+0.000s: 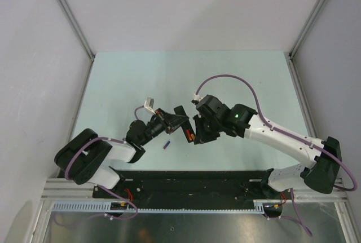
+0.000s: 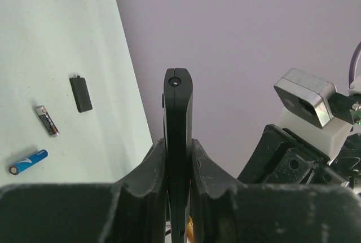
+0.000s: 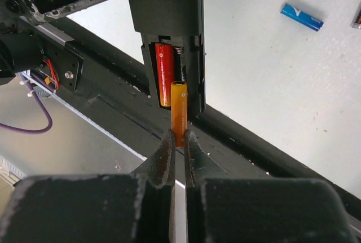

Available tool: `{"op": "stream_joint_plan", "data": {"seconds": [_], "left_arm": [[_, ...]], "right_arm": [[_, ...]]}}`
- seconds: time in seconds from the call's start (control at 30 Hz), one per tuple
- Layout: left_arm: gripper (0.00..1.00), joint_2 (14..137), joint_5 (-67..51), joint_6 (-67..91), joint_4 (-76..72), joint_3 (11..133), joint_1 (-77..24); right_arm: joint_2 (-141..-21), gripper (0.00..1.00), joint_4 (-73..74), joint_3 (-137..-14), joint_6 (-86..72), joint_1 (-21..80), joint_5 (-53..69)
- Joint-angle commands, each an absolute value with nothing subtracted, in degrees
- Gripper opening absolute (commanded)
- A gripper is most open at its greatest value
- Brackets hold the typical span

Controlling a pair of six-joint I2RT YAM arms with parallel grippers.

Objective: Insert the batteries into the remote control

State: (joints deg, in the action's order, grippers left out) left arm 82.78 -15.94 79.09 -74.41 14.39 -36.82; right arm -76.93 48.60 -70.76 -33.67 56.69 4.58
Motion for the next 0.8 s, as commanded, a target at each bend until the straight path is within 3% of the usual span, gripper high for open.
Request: {"op": "stream_joint_plan", "data": {"seconds": [0.0, 0.77], "left_arm": [[0.00, 84.63, -14.85, 81.30, -81.37, 15.47, -37.44], [0.00, 87.54, -17.66, 82.09, -87.80, 15.91, -38.58]], "right_arm": [[-77.69, 0.00, 51.32, -73.74, -33.84, 55.90, 6.33], [-82.18, 0.00, 50.89, -74.18, -32.26, 53.70, 7.65]]}}
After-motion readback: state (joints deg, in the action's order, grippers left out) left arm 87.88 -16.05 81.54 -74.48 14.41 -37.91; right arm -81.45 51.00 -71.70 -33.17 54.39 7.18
